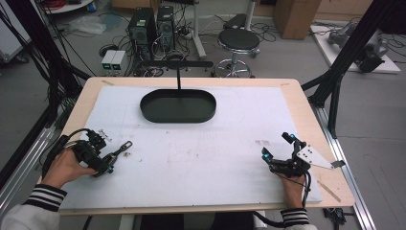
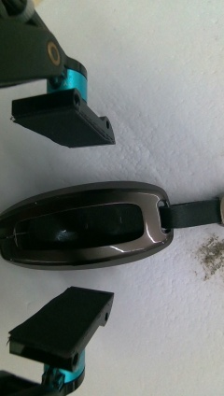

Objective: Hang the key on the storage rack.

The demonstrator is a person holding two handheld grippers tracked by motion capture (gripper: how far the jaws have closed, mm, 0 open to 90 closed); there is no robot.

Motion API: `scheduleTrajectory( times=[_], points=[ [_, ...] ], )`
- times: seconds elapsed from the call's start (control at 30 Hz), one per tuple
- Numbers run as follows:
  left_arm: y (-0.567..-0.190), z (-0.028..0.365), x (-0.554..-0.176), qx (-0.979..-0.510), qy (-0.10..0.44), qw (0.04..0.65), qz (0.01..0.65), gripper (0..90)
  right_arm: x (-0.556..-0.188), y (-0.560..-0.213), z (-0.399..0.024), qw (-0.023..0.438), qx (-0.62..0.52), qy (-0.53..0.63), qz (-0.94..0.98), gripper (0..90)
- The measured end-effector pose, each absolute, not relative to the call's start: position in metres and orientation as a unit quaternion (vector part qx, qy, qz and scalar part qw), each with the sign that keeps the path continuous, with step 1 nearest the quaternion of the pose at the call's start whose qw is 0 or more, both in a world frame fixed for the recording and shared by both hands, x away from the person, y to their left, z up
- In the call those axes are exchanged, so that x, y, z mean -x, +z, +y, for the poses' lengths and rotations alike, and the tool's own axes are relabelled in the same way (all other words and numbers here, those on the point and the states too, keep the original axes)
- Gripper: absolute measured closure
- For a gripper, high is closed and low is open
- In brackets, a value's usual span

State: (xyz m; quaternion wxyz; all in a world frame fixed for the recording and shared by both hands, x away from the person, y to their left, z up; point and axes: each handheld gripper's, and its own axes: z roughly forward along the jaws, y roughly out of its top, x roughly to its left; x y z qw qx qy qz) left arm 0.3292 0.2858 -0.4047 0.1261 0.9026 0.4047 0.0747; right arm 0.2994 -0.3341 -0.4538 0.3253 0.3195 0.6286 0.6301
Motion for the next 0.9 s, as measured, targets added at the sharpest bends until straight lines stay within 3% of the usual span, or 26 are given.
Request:
scheduleTrajectory(
  times=[0.57,0.73,0.9],
  points=[
    [-0.408,0.283,-0.3317,-0.903,0.065,0.115,0.409,34.5,-0.2991,-0.4538,-0.3341,0.324,-0.321,0.629,0.629,0.4],
    [-0.4085,0.2829,-0.3333,-0.903,0.05,0.118,0.409,45.7,-0.2991,-0.4538,-0.3341,0.324,-0.321,0.629,0.629,0.4],
    [-0.4079,0.2828,-0.3357,-0.898,0.04,0.113,0.423,47.8,-0.2991,-0.4538,-0.3341,0.324,-0.321,0.629,0.629,0.5]
  ],
)
